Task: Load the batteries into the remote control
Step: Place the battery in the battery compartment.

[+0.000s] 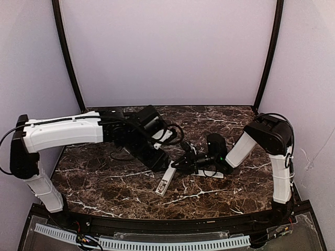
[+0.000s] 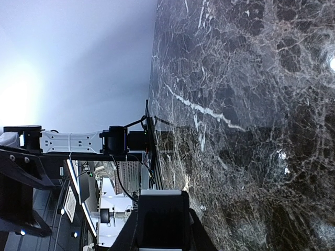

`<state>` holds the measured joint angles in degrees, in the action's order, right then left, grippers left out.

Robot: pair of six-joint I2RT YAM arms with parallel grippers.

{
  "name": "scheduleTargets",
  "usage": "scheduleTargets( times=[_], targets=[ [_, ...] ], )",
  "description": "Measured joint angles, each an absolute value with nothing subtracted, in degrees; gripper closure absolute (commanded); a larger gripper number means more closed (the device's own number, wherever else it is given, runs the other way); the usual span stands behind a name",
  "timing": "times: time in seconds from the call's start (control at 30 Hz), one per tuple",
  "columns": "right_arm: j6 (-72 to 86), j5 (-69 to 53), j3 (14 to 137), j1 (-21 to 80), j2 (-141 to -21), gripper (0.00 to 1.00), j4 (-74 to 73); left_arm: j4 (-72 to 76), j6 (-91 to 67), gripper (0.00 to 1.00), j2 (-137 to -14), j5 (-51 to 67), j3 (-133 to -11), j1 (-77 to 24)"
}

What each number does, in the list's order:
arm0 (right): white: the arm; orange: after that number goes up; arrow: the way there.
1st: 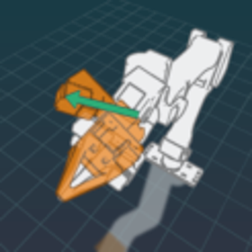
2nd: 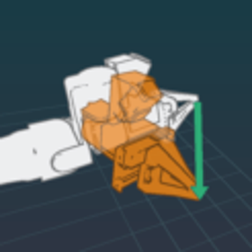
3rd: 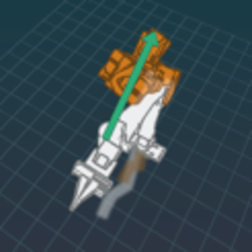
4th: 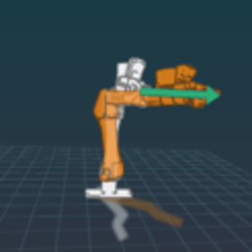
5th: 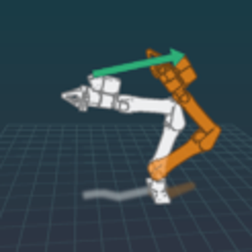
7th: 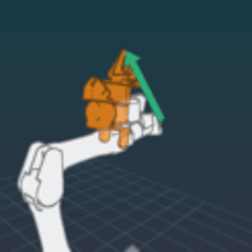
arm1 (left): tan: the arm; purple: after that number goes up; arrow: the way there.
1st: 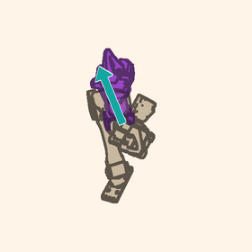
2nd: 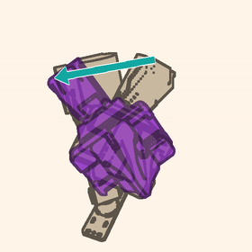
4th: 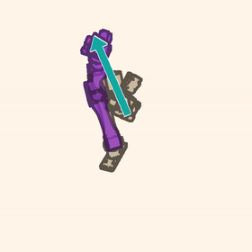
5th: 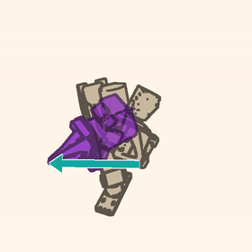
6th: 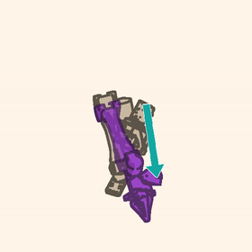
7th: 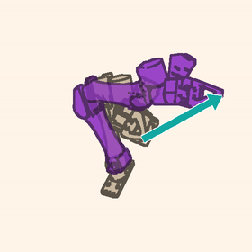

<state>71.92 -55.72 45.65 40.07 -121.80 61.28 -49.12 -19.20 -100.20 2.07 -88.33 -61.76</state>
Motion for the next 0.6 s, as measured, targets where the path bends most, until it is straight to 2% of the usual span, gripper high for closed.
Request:
scheduleTargets(
  times=[0.07, 0.2, 0.4, 0.6],
  targets=[
    [70.3, -56.4, 46.1, 40.1, -121.7, 1.00, 59.4, -43.1, -15.4, 0.42, -92.8, 1.0, -81.6, -61.8],
    [65.0, -58.3, 48.2, 40.0, -121.2, 1.00, 53.3, -32.0, -7.1, 0.41, -80.8, 0.8, -68.5, -61.7],
    [57.3, -59.9, 51.5, 39.9, -120.2, 1.00, 44.0, -26.0, 5.3, 0.49, -79.6, 4.4, -62.7, -61.8],
    [53.6, -60.5, 52.3, 39.7, -120.2, 1.00, 38.9, -23.6, 17.2, 0.63, -80.9, 5.1, -59.3, -65.3]
  ],
)
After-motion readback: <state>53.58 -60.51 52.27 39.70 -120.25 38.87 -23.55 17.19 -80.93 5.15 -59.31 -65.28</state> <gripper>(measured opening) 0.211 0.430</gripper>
